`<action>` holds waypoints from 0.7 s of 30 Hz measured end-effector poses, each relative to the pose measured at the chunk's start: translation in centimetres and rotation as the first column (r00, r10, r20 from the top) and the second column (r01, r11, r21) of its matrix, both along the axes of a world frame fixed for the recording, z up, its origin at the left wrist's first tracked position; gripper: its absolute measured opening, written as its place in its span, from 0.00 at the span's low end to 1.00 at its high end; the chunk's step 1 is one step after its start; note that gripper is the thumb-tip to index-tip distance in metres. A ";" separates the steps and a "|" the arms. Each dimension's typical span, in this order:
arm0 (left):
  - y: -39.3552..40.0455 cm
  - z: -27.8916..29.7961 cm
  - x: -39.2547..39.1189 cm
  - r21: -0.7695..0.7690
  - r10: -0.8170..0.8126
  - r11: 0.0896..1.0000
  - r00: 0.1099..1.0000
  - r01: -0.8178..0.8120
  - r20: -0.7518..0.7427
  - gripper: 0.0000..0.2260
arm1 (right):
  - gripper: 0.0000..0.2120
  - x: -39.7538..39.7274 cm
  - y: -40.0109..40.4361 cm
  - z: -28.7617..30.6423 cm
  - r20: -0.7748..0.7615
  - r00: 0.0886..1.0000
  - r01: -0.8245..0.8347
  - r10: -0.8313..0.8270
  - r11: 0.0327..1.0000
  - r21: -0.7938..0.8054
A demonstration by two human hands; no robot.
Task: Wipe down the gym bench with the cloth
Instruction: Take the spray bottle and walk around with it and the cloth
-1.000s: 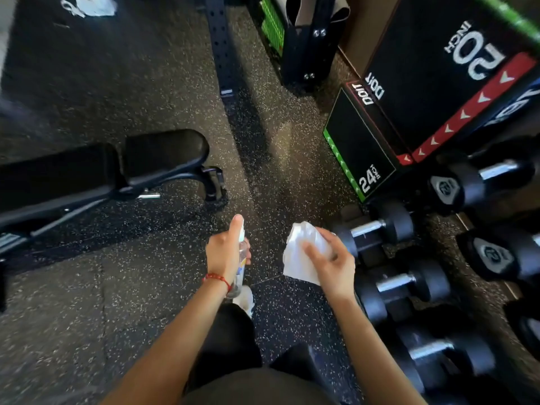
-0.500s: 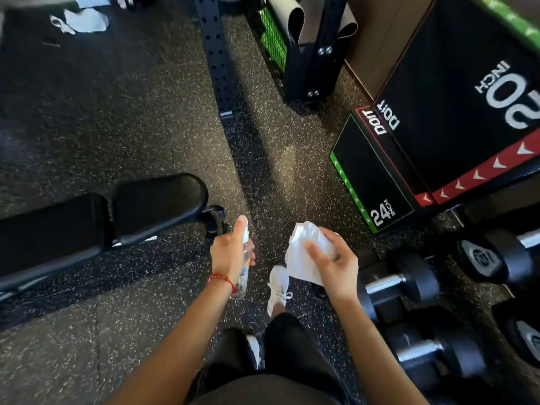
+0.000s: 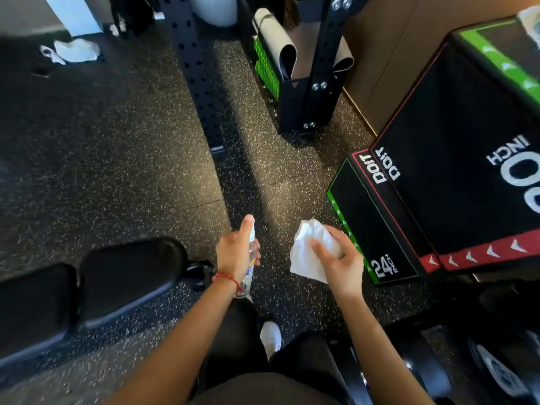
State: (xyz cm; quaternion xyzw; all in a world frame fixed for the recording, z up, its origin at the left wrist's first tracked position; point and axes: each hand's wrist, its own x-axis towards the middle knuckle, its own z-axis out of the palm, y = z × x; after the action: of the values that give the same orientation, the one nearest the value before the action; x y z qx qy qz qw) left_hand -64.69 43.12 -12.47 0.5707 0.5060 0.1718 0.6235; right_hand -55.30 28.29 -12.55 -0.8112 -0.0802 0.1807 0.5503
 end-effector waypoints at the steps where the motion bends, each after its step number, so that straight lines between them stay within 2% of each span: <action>1: 0.6 0.2 0.9 0.002 -0.001 1.000 1.000 0.001 0.003 0.26 | 0.15 0.7 0.6 0.2 -0.006 1.000 0.002 -0.002 1.000 0.010; 14: 13.7 -0.1 22.9 0.069 -0.326 0.942 0.945 0.327 -0.025 0.26 | 0.17 17.9 11.9 -0.6 -0.029 0.967 0.252 -0.251 0.967 0.035; 18: 15.8 0.4 29.2 0.116 -0.444 0.890 0.896 0.442 -0.010 0.26 | 0.16 22.3 13.7 0.4 -0.036 0.937 0.349 -0.348 0.936 0.032; 21: 15.9 0.6 33.6 0.095 -0.493 0.865 0.870 0.492 -0.011 0.27 | 0.17 25.4 13.6 0.9 -0.021 0.912 0.411 -0.410 0.911 0.022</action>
State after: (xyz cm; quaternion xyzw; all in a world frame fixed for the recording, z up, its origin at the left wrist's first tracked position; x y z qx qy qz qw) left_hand -31.08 59.04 -11.91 0.7086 0.3308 0.0347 0.6224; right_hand -29.87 41.87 -11.65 -0.8014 0.0940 0.0665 0.5870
